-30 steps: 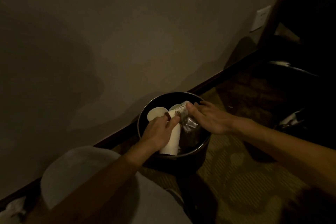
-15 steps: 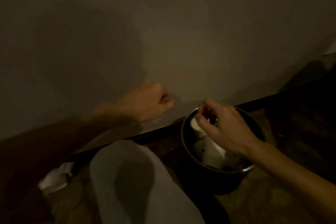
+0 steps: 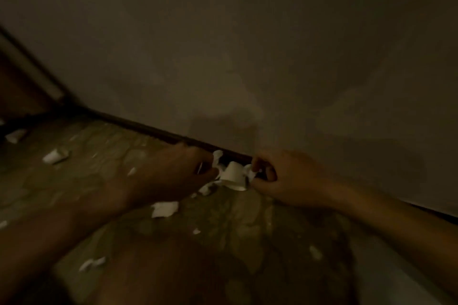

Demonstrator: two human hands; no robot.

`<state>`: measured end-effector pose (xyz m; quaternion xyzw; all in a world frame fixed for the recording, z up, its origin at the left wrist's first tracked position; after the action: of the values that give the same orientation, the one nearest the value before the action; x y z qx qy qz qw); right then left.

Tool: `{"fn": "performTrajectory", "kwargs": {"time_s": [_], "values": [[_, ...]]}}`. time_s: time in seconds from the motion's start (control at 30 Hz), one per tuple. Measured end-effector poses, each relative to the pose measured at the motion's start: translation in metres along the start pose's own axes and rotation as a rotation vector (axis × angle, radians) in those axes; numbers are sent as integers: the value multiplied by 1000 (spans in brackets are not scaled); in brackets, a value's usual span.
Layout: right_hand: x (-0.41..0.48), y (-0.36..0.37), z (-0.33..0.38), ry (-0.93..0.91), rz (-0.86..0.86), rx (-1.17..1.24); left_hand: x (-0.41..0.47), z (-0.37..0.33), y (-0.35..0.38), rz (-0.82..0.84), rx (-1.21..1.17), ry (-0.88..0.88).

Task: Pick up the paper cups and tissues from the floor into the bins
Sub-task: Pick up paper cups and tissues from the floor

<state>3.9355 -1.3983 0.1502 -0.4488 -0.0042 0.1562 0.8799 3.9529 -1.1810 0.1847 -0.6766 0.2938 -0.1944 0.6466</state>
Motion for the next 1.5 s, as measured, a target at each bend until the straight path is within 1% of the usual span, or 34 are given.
{"fn": "performTrajectory", "kwargs": {"time_s": [0.03, 0.1, 0.2, 0.27, 0.37, 0.5, 0.53, 0.63, 0.67, 0.73, 0.77, 0.83, 0.9, 0.97, 1.0, 1.03, 1.1, 1.17, 1.23, 1.3, 1.37, 1.4, 1.43, 1.5], "values": [[21, 15, 7, 3, 91, -50, -12, 25, 27, -5, -36, -70], [59, 45, 18, 16, 246, -150, -27, 66, 81, -10, -198, -184], [111, 96, 31, 68, 405, -204, -33, 110, 148, -4, -367, -277], [142, 133, 35, 85, 427, -193, -32, 135, 188, 2, -360, -333], [179, 187, 29, 138, 423, -84, -27, 163, 240, 2, -298, -375], [218, 233, 0, 169, 322, -29, -18, 192, 281, -45, -368, -468], [226, 239, -7, 206, 300, 9, -14, 198, 286, -66, -392, -486], [246, 253, -23, 331, 278, 239, -3, 210, 297, -147, -450, -515], [254, 256, -25, 338, 261, 291, 1, 214, 300, -161, -467, -517], [269, 261, -29, 335, 205, 321, 8, 219, 307, -147, -500, -504], [274, 264, -29, 324, 182, 293, 11, 221, 310, -137, -502, -477], [284, 267, -25, 264, 156, 167, 14, 227, 317, -136, -509, -433], [291, 269, -21, 233, 151, 111, 14, 232, 322, -134, -525, -427], [299, 275, -17, 244, 190, 108, 13, 234, 324, -195, -600, -449], [303, 280, -16, 254, 222, 52, 9, 236, 322, -248, -659, -471], [306, 285, -16, 263, 252, -57, 6, 236, 320, -298, -712, -488], [310, 294, -19, 307, 307, -247, -2, 236, 316, -351, -748, -503], [306, 302, -22, 356, 350, -278, -8, 235, 315, -374, -753, -506], [298, 306, -21, 312, 338, -321, -13, 235, 316, -420, -773, -543], [292, 309, -14, 229, 277, -344, -16, 231, 317, -465, -819, -582], [287, 309, -12, 197, 253, -299, -19, 224, 320, -492, -860, -606], [284, 309, -12, 212, 263, -232, -22, 219, 322, -511, -885, -619], [281, 310, -14, 256, 279, -124, -24, 215, 323, -533, -913, -634], [271, 309, -17, 386, 318, 189, -29, 206, 325, -583, -967, -681]]}}
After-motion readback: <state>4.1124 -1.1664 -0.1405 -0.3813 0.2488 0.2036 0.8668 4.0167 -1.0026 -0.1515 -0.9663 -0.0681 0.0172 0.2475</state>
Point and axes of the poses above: each hand's wrist, its own x-axis towards the middle knuckle, its own y-axis out of the palm, z = x × y, the point moved 2 cm from there along x, towards the middle knuckle, and after that the axes turned 14 degrees about y, right-handed, at the moved point
